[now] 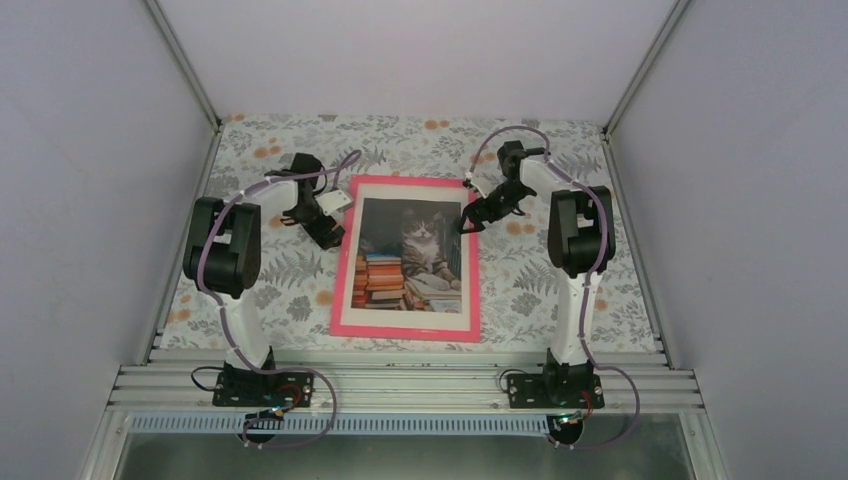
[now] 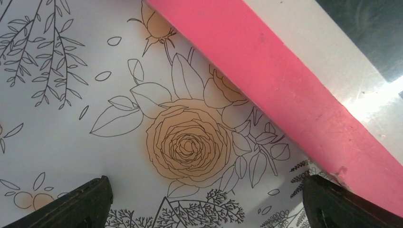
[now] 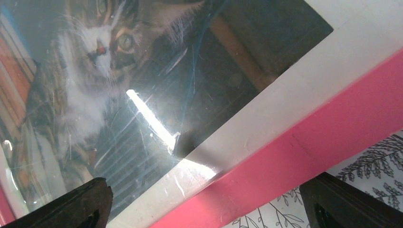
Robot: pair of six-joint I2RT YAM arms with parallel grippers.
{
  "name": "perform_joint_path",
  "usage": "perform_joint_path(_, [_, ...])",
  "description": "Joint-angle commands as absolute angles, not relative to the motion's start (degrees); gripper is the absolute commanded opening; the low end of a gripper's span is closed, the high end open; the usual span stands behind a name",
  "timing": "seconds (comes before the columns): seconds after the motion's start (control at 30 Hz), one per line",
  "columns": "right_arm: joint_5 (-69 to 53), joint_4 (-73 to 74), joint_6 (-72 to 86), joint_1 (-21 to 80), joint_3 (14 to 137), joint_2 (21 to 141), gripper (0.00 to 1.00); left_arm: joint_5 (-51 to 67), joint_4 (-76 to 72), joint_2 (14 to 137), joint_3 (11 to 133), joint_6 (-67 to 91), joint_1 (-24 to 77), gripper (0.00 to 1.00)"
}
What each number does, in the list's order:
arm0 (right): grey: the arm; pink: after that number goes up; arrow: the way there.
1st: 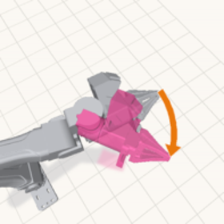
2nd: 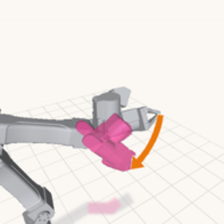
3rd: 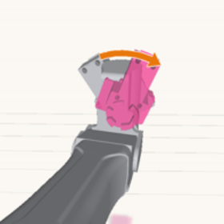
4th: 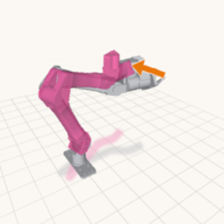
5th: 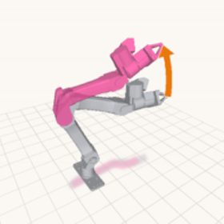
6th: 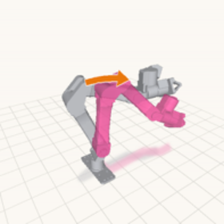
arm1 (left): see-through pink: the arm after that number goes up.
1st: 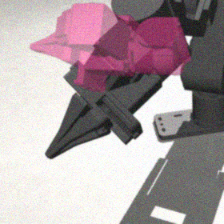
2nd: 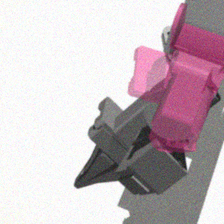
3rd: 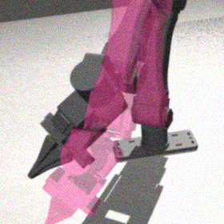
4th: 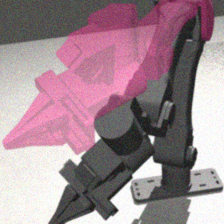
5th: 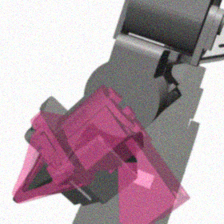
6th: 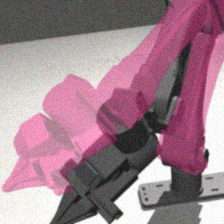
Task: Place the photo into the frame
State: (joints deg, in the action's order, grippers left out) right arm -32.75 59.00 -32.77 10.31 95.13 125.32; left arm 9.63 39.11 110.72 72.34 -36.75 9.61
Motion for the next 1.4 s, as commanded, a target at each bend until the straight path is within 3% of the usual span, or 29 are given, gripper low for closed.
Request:
perform_joint_path(0.0, [-35.37,57.37,-31.62,10.07,95.83,128.03,0.98,16.38,37.3,112.88,73.65,-35.48,11.85,1.0])
perform_joint_path(0.47, [-35.01,57.17,-31.04,9.03,95.58,127.83,0.98,16.73,37.69,112.97,74.58,-34.96,11.85,1.0])
perform_joint_path(0.8, [-37.82,60.94,-30.54,4.92,100.8,121.49,1.0,17.73,39.22,107.57,80.2,-32.54,6.14,1.0])
perform_joint_path(1.37, [-47.84,63.25,-28.0,-10.63,108.11,105.27,1.0,26.35,53.22,109.66,123.12,-21.8,-8.6,1.0])
